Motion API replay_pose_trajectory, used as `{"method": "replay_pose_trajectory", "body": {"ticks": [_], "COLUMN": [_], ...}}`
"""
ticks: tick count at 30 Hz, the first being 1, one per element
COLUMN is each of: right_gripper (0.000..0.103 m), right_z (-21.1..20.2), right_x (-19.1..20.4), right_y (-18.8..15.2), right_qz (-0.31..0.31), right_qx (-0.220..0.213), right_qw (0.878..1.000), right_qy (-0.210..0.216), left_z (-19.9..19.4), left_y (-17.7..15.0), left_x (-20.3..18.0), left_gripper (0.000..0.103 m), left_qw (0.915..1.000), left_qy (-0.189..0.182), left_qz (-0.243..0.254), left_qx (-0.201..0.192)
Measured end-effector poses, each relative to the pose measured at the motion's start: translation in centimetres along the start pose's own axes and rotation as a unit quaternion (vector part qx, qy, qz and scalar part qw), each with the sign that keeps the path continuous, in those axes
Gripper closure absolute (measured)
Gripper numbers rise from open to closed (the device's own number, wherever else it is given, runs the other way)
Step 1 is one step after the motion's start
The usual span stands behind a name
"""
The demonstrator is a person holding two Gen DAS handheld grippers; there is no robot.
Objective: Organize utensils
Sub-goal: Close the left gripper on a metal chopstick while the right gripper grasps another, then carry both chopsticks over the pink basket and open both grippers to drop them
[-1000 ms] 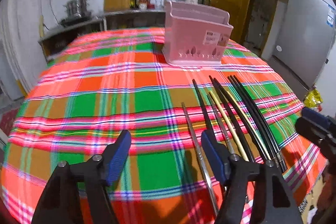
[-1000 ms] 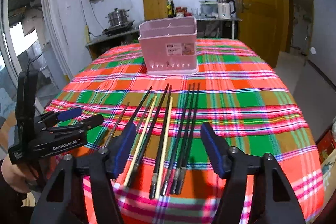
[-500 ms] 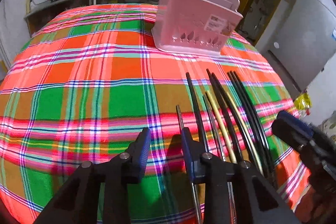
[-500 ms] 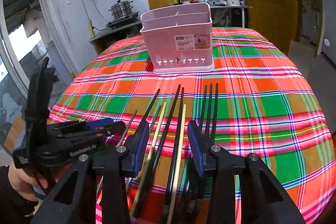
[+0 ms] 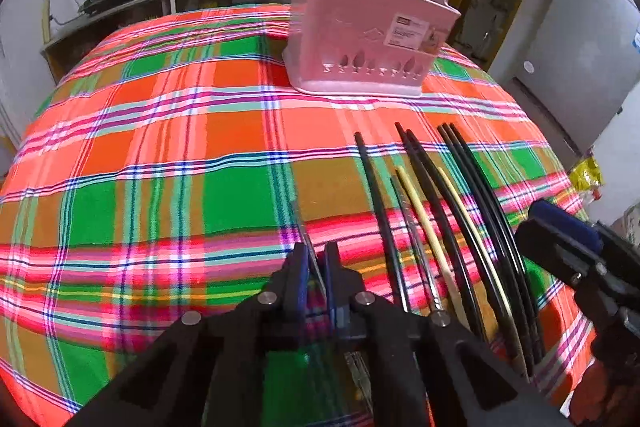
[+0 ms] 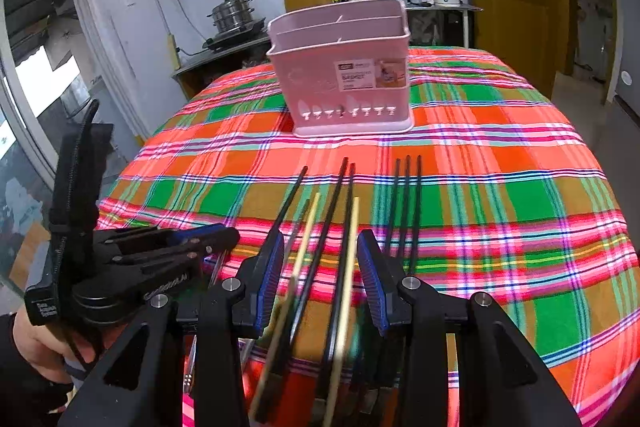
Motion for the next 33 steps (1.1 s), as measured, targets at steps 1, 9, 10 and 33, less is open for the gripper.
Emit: {"method": "replay_pose_trajectory", "body": {"ticks": [1, 9, 10, 33], "right_gripper": [0.064, 0.084, 0.085, 0.098], "right_z": [0.3, 4.7, 5.0, 9.3], "right_x": [0.4, 2.2, 2.3, 1.5], "right_y": [0.0, -1.2, -1.3, -0.4], "right_qz": [-0.002, -0.001, -0.001, -0.002], "right_qx": [0.004, 0.068, 0.073, 0.148], "right_qw": [1.0, 0.997, 0.997, 0.989], "right_qy": [0.003, 0.02, 0.021, -0.024], "left_z": [0.0, -0.5, -0.6, 1.2], "left_y": [0.1, 0.3, 0.2, 2.0], "left_x": [0.4, 4.0, 4.3, 4.9], "left_gripper": [0.097, 0.098, 0.098, 0.098], "left_qw": [1.0, 0.9995, 0.9993, 0.9987], "left_qy": [0.003, 0.012, 0.01, -0.004], "left_qz": [-0.004, -0.03, -0.035, -0.019], "left_qx": [-0.001, -0.001, -0.001, 0.048]}}
Point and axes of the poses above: each gripper's, at about its wrist camera, not at the fingertips, and z roughly the way its jaws point, x to its left, y to its top, the point moved 9 cm from there along z, roughly the way its jaws point, and after that the axes turned 8 degrees about -x, right-handed, at the moved point
